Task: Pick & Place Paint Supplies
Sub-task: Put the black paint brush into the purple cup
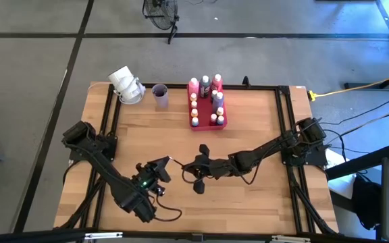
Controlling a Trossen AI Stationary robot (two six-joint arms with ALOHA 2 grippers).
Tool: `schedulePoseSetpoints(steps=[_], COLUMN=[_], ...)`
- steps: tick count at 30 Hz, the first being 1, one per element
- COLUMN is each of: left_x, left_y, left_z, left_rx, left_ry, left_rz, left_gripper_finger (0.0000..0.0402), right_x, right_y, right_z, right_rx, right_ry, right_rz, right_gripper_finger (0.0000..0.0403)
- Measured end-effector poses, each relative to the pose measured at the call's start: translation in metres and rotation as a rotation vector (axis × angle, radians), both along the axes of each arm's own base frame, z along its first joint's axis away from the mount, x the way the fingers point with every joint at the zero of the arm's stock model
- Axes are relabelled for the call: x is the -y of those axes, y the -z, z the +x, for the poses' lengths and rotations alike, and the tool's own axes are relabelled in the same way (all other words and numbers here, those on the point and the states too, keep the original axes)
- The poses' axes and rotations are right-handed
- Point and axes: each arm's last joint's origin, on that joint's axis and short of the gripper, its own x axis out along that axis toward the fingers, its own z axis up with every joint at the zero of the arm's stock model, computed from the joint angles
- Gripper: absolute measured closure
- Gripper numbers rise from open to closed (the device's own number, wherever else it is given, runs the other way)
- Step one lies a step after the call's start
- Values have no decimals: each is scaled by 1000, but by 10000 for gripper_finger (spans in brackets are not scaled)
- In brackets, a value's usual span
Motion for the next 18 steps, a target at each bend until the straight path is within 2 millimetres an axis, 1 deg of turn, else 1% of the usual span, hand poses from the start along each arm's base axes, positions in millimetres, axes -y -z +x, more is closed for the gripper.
schedulePoseSetpoints(steps=[5, 10, 18], left_x=[0, 0, 7], left_y=[0, 0, 1], left_z=[0, 0, -5], left_rx=[4, 44, 7], left_ry=[-3, -25, 16], left_rz=[-7, -57, -28], left_gripper_finger=[400, 400, 400], right_x=[0, 0, 0], right_y=[0, 1, 1], right_z=[0, 0, 0], right_rx=[-3, -6, -5], right_ry=[-3, 5, 2], right_rz=[-1, -9, -12], right_gripper_finger=[388, 388, 388])
